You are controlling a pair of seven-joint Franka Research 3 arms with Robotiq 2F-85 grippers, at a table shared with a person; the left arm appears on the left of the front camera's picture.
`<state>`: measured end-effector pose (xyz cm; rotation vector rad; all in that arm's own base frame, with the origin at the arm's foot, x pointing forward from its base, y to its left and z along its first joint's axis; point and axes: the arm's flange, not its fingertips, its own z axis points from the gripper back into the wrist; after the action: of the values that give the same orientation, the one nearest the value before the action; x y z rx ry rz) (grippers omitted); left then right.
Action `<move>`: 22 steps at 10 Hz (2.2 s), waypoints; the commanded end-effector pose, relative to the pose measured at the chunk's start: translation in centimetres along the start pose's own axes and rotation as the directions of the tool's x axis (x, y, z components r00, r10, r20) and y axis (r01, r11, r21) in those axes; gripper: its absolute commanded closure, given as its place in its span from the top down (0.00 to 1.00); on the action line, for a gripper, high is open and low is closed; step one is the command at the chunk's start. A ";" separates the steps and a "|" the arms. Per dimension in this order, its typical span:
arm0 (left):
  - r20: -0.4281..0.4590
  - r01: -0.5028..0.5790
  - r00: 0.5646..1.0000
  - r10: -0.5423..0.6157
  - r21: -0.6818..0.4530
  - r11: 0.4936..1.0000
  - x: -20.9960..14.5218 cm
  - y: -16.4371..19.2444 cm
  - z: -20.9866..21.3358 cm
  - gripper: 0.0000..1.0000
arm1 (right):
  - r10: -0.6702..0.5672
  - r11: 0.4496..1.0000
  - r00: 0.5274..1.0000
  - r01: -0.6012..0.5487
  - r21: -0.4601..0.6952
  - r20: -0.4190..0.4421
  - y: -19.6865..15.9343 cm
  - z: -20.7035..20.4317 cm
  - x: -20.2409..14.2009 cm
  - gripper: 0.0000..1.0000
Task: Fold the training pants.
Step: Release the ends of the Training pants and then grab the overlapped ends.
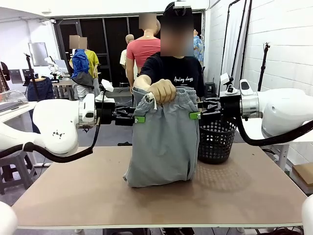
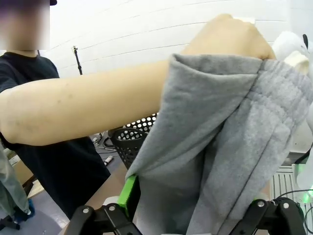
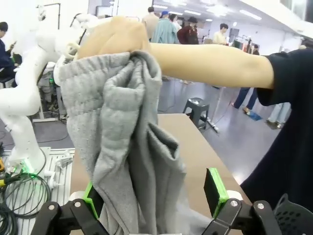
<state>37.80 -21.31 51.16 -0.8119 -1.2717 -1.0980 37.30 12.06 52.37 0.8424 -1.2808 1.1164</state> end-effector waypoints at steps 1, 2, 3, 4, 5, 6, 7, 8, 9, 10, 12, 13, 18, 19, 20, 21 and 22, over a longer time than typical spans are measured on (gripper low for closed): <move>-0.002 -0.005 1.000 0.005 0.066 0.998 -2.2 -4.4 3.0 1.00 | 0.000 0.998 1.000 -0.002 -0.062 -0.030 3.1 -0.2 -1.1 1.00; -0.003 -0.001 1.000 0.001 0.071 0.997 -2.2 -4.3 3.3 1.00 | -0.003 0.999 1.000 0.002 -0.049 -0.027 3.0 -0.5 -1.2 1.00; -0.003 -0.004 1.000 0.004 0.076 0.997 -2.3 -4.3 3.7 1.00 | -0.010 0.999 0.999 0.009 -0.038 -0.030 3.1 -0.7 -1.3 1.00; -0.007 -0.002 1.000 0.003 0.093 0.996 -2.3 -4.3 3.9 1.00 | -0.009 0.999 0.999 0.008 -0.033 -0.036 3.1 -0.6 -1.4 1.00; -0.003 0.008 1.000 -0.008 0.081 0.997 -2.4 -4.2 4.0 1.00 | -0.016 1.000 0.999 0.016 -0.007 -0.029 3.0 -0.7 -1.5 1.00; 0.002 0.016 1.000 -0.016 0.080 0.997 -2.4 -4.1 4.0 1.00 | -0.019 1.000 0.999 0.019 0.008 -0.028 3.0 -0.8 -1.6 1.00; 0.010 0.041 0.999 -0.041 0.013 0.999 -2.4 -4.1 4.0 1.00 | -0.022 0.999 0.999 0.022 0.032 -0.023 3.1 -0.9 -1.6 1.00; 0.033 0.050 0.998 -0.048 -0.060 0.997 -2.5 -3.9 3.8 1.00 | -0.026 0.998 1.000 0.027 0.054 -0.016 2.9 -0.8 -1.7 1.00; 0.036 0.063 0.998 -0.059 -0.106 0.992 -2.4 -3.9 3.4 1.00 | -0.035 0.995 0.999 0.036 0.097 -0.006 3.0 -0.8 -1.6 1.00; 0.038 0.074 0.997 -0.069 -0.140 0.987 -2.2 -3.8 3.1 1.00 | -0.033 0.993 0.999 0.034 0.117 -0.016 3.2 -1.3 -1.7 1.00; 0.032 0.089 0.996 -0.084 -0.204 0.975 -2.0 -3.4 2.0 1.00 | -0.027 0.991 0.999 0.030 0.134 -0.025 3.3 -2.1 -1.7 1.00; 0.021 0.092 0.996 -0.090 -0.231 0.969 -2.0 -3.4 1.6 1.00 | -0.026 0.988 0.999 0.031 0.154 -0.034 3.6 -2.2 -1.8 1.00; 0.018 0.063 0.998 -0.061 -0.202 0.977 -2.1 -3.1 0.0 1.00 | -0.095 0.968 0.995 0.096 0.232 -0.019 4.3 -3.2 -3.2 1.00; 0.001 0.053 0.999 -0.054 -0.167 0.984 -2.2 -2.8 -0.4 1.00 | -0.101 0.963 0.995 0.103 0.251 -0.022 4.7 -3.6 -3.2 1.00; -0.010 0.044 0.999 -0.046 -0.145 0.988 -2.3 -2.6 -1.1 1.00 | -0.122 0.949 0.992 0.120 0.292 -0.010 5.2 -3.8 -3.2 1.00; -0.017 0.046 0.999 -0.049 -0.151 0.987 -2.2 -2.6 -1.8 1.00 | -0.131 0.942 0.991 0.126 0.312 -0.004 5.5 -3.9 -3.2 1.00; -0.022 0.045 0.999 -0.050 -0.165 0.985 -2.1 -2.4 -2.2 1.00 | -0.128 0.942 0.992 0.122 0.313 -0.001 5.5 -4.2 -3.3 1.00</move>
<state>36.62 -22.60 49.07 -0.8975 -1.2075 -1.2724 35.37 17.10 49.29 1.1278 -1.0680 1.2289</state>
